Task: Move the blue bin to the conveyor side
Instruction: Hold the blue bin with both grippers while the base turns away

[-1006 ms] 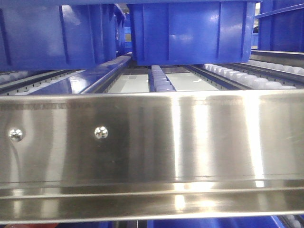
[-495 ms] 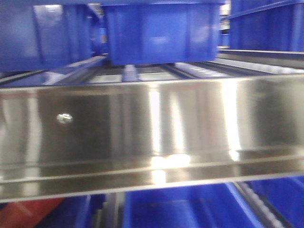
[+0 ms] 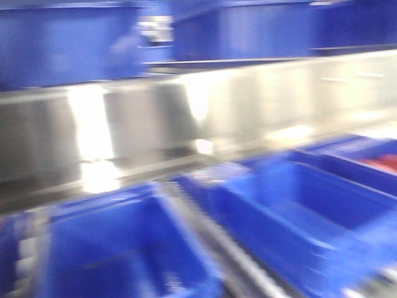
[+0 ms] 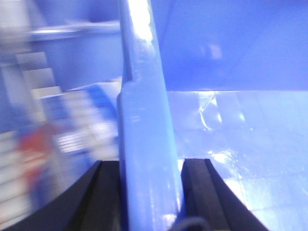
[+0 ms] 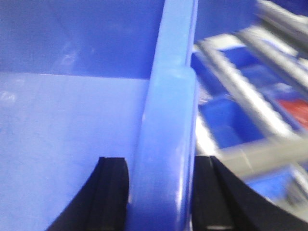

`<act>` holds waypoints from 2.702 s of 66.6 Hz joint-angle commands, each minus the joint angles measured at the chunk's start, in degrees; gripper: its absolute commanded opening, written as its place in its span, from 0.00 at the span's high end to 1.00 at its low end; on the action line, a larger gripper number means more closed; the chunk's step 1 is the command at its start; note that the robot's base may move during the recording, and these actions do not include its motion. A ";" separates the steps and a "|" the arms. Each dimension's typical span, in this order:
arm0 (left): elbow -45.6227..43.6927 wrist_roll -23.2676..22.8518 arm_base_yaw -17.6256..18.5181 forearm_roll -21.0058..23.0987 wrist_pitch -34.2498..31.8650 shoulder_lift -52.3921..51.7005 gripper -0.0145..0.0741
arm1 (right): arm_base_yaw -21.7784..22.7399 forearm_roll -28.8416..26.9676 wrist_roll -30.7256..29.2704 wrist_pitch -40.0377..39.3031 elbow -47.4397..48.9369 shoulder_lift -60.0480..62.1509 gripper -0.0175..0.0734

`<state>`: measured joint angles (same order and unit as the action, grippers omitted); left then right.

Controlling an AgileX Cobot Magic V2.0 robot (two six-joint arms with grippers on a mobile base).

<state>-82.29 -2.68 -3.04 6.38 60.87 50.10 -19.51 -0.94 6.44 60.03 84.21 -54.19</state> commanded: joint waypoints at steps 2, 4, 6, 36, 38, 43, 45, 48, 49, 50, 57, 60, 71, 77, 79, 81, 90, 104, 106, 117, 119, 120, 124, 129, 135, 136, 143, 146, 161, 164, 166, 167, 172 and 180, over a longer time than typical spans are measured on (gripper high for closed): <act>-0.96 1.02 -0.25 -5.39 -7.49 -1.16 0.85 | 0.62 7.27 -1.42 -5.24 0.89 1.33 0.89; -0.96 1.02 -0.25 -5.39 -7.49 -1.16 0.85 | 0.62 7.27 -1.42 -5.24 0.89 1.33 0.89; -0.96 1.02 -0.25 -5.39 -7.49 -1.16 0.85 | 0.62 7.27 -1.42 -5.24 0.89 1.33 0.89; -0.96 1.02 -0.25 -5.39 -7.49 -1.16 0.85 | 0.62 7.27 -1.42 -5.24 0.89 1.33 0.89; -0.96 1.02 -0.25 -5.39 -7.49 -1.16 0.85 | 0.62 7.27 -1.42 -5.24 0.89 1.33 0.89; -0.96 1.02 -0.25 -5.39 -7.49 -1.16 0.85 | 0.62 7.27 -1.42 -5.24 0.89 1.33 0.89; -0.96 1.02 -0.25 -5.39 -7.49 -1.16 0.85 | 0.62 7.27 -1.42 -5.24 0.89 1.33 0.89; -0.96 1.02 -0.25 -5.39 -7.49 -1.16 0.85 | 0.62 7.27 -1.42 -5.24 0.89 1.33 0.89; -0.96 1.02 -0.25 -5.39 -7.49 -1.16 0.85 | 0.62 7.27 -1.42 -5.24 0.89 1.33 0.89; -0.96 1.02 -0.25 -5.39 -7.49 -1.16 0.85 | 0.62 7.27 -1.42 -5.24 0.89 1.33 0.89; -0.96 1.02 -0.25 -5.39 -7.49 -1.16 0.85 | 0.62 7.27 -1.42 -5.24 0.89 1.33 0.89; -0.96 1.02 -0.25 -5.39 -7.49 -1.16 0.85 | 0.62 7.27 -1.42 -5.24 0.89 1.33 0.89; -0.96 1.02 -0.25 -5.39 -7.49 -1.16 0.85 | 0.62 7.27 -1.42 -5.24 0.89 1.33 0.89; -0.96 1.02 -0.25 -5.39 -7.49 -1.16 0.85 | 0.62 7.27 -1.42 -5.24 0.89 1.33 0.89; -0.96 1.02 -0.25 -5.39 -7.49 -1.16 0.85 | 0.62 7.27 -1.42 -5.24 0.89 1.33 0.89; -0.96 1.02 -0.25 -5.39 -7.49 -1.16 0.85 | 0.62 7.27 -1.42 -5.24 0.89 1.33 0.89; -0.96 1.02 -0.25 -5.61 -7.48 -1.21 0.85 | 0.62 7.27 -1.42 -5.24 0.89 1.33 0.89; -0.96 1.02 -0.25 -5.61 -7.48 -1.21 0.85 | 0.62 7.27 -1.42 -5.24 0.89 1.33 0.89; -0.96 1.02 -0.25 -5.61 -7.48 -1.21 0.85 | 0.62 7.27 -1.42 -5.24 0.89 1.33 0.89; -0.96 1.02 -0.25 -5.61 -7.48 -1.21 0.85 | 0.62 7.27 -1.42 -5.24 0.89 1.33 0.89; -0.96 1.02 -0.25 -5.61 -7.48 -1.21 0.85 | 0.62 7.27 -1.42 -5.24 0.89 1.33 0.89; -0.96 1.02 -0.25 -5.61 -7.48 -1.21 0.85 | 0.62 7.27 -1.42 -5.24 0.89 1.33 0.89; -0.96 1.02 -0.25 -5.61 -7.48 -1.21 0.85 | 0.62 7.27 -1.42 -5.24 0.89 1.33 0.89; -0.96 1.02 -0.25 -5.61 -7.48 -1.21 0.85 | 0.62 7.27 -1.42 -5.24 0.89 1.33 0.89; -0.96 1.02 -0.25 -5.61 -7.48 -1.21 0.85 | 0.62 7.27 -1.42 -5.24 0.89 1.33 0.89; -0.96 1.02 -0.25 -5.61 -7.48 -1.21 0.85 | 0.62 7.27 -1.42 -5.24 0.89 1.33 0.89; -0.96 1.02 -0.25 -5.61 -7.48 -1.21 0.85 | 0.62 7.27 -1.42 -5.22 0.89 1.44 0.89; -0.96 1.02 -0.25 -5.61 -7.48 -1.21 0.85 | 0.62 7.27 -1.42 -5.22 0.89 1.44 0.89; -0.96 1.02 -0.25 -5.61 -7.48 -1.21 0.85 | 0.62 7.27 -1.42 -5.22 0.89 1.44 0.89; -0.96 1.02 -0.25 -5.61 -7.48 -1.21 0.85 | 0.62 7.27 -1.42 -5.22 0.89 1.44 0.89; -0.96 1.02 -0.25 -5.61 -7.48 -1.21 0.85 | 0.62 7.27 -1.42 -5.22 0.89 1.44 0.89; -0.96 1.02 -0.25 -5.61 -7.48 -1.21 0.85 | 0.62 7.27 -1.42 -5.22 0.89 1.44 0.89; -0.96 1.02 -0.25 -5.61 -7.48 -1.21 0.85 | 0.62 7.27 -1.42 -5.22 0.89 1.44 0.89; -0.96 1.02 -0.25 -5.61 -7.48 -1.21 0.85 | 0.62 7.27 -1.42 -5.22 0.89 1.44 0.89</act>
<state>-82.19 -2.68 -3.04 6.38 61.08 49.83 -19.51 -0.94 6.44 60.24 84.21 -53.94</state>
